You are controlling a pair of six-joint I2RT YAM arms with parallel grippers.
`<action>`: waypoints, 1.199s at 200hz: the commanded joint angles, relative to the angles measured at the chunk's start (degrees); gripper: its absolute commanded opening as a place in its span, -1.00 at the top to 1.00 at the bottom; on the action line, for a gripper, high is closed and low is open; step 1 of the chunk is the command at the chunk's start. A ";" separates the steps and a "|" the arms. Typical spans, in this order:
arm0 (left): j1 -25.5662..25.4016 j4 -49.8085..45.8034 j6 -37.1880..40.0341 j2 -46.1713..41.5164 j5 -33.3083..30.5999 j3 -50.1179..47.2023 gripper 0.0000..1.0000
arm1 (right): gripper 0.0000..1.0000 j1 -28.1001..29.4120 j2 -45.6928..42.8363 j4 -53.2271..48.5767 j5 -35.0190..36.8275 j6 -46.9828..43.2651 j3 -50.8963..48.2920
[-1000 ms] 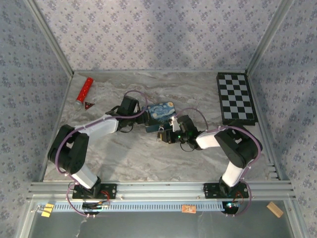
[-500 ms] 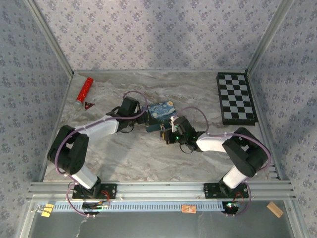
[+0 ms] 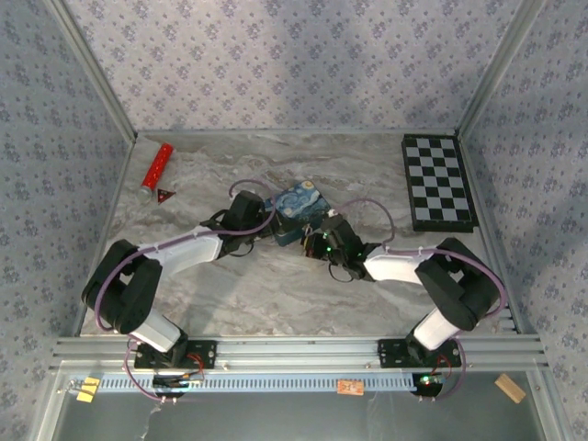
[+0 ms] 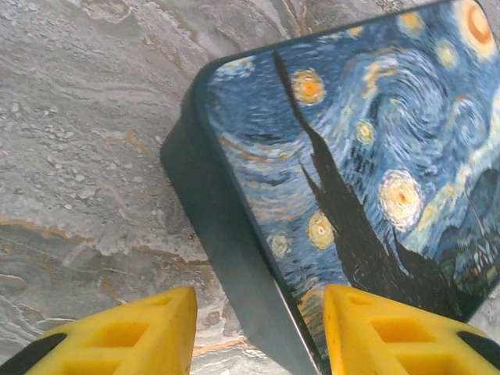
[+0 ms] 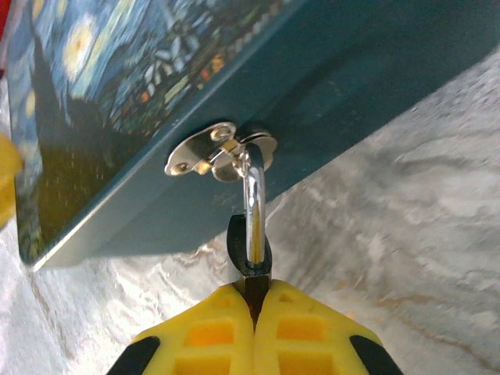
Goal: Unlock a padlock with a key
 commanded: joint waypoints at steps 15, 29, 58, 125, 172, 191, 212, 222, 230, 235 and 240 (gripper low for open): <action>-0.75 -1.72 -0.72 -0.99 -1.91 -0.98 0.08 | 1.00 -3.44 0.51 5.81 -5.03 1.03 -2.17; -0.75 -2.14 -0.60 -1.25 -2.65 -1.29 0.08 | 1.00 -4.50 0.51 5.17 -5.83 -0.22 -2.72; -0.81 -2.17 -0.57 -1.17 -3.05 -1.61 0.08 | 1.00 -5.35 0.91 3.02 -6.10 -4.12 -1.96; -0.93 -1.75 -0.39 -1.31 -2.49 -1.85 0.07 | 1.00 -6.10 1.40 2.79 -6.02 -5.72 -1.14; -0.93 -0.23 0.66 -1.53 -1.10 -3.45 0.06 | 1.00 -6.03 1.39 0.30 -4.37 -6.62 -0.66; -1.01 -0.04 0.11 -2.05 -0.60 -4.03 0.06 | 1.00 -7.11 2.38 1.63 -8.31 -3.96 -0.11; -1.16 0.04 -0.33 -2.75 -0.69 -4.42 0.06 | 1.00 -7.75 3.06 3.56 -10.19 -1.97 0.38; -1.32 -0.03 -0.32 -2.98 -0.60 -4.33 0.06 | 1.00 -7.79 2.93 2.96 -9.67 -2.39 0.74; -1.66 -0.33 -0.36 -3.12 -0.68 -4.09 0.06 | 1.00 -7.91 2.84 2.74 -9.32 -2.67 0.79; -1.80 -0.75 -0.28 -3.10 -0.82 -3.91 0.06 | 1.00 -8.02 2.80 2.73 -9.19 -2.76 0.71; -2.10 -1.20 -0.32 -3.13 -0.99 -3.63 0.06 | 1.00 -8.24 2.80 2.73 -9.23 -2.92 0.73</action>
